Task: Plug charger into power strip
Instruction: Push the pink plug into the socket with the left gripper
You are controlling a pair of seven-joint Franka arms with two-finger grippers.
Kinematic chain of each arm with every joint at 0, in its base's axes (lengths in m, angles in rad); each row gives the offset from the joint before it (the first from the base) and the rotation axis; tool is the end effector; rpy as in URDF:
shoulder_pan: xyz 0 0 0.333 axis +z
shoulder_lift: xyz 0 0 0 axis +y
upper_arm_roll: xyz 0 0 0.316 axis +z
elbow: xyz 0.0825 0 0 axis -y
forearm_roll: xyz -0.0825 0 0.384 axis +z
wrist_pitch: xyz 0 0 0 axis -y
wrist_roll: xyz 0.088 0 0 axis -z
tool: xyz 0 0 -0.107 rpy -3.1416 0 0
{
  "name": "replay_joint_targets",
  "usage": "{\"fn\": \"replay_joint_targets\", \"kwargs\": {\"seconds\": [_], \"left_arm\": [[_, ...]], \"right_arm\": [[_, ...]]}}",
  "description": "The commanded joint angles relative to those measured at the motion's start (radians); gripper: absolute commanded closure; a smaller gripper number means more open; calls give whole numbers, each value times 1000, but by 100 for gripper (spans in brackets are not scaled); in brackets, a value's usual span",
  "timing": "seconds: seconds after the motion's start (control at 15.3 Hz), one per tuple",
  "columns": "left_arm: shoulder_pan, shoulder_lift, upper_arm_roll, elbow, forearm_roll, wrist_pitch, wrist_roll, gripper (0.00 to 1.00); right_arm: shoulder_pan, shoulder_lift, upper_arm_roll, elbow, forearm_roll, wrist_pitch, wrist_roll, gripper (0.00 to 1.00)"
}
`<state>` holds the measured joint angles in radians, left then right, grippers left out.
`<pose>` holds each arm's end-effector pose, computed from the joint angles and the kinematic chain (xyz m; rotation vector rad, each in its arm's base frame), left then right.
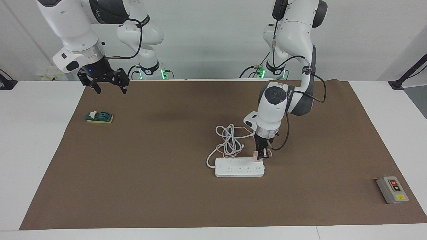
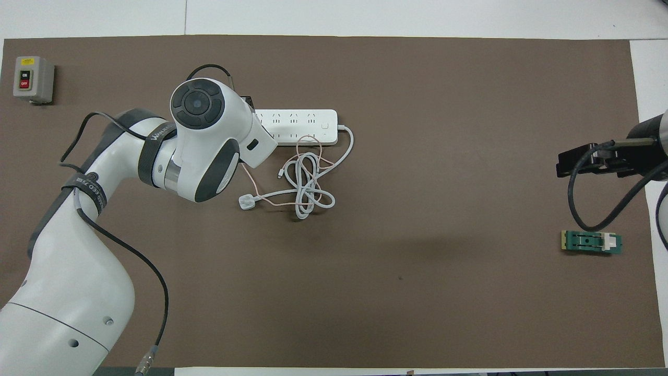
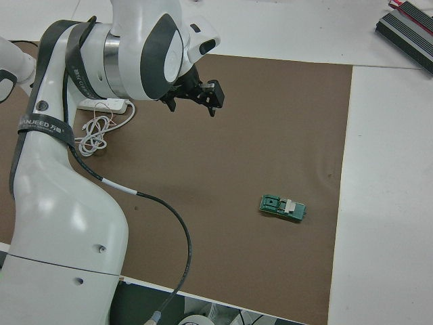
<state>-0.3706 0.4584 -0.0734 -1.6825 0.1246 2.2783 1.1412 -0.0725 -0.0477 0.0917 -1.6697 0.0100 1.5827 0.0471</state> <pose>0.6209 -0.2858 0.3489 -2.0532 2.2222 -0.1629 0.5387 0.0125 0.6048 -3.1363 0.0445 0.0622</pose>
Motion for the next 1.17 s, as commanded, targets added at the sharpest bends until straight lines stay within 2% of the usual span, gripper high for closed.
{"fn": "replay_joint_targets", "kwargs": {"seconds": [0.0,0.46,0.52,0.59,0.65,0.78,1.11], "left_arm": [[-4,43,12,27,-3,-60,-8,100],[25,120,-6,127,-3,-138,0,100],[48,159,-37,186,-2,-210,2,100],[70,224,-76,289,-3,-291,2,100],[90,242,-98,325,-2,-315,3,100],[93,241,-106,317,0,-301,3,100],[96,209,-105,230,-8,-168,69,100]], "right_arm": [[-12,-21,10,-21,-12,10,-4,0],[-13,-21,10,-21,-12,8,-6,0],[-13,-21,10,-21,-12,8,-6,0],[-13,-21,10,-21,-12,8,-6,0],[-15,-21,10,-21,-12,8,-6,0],[-15,-21,10,-21,-12,8,-7,0],[-15,-21,10,-21,-12,8,-7,0]]}}
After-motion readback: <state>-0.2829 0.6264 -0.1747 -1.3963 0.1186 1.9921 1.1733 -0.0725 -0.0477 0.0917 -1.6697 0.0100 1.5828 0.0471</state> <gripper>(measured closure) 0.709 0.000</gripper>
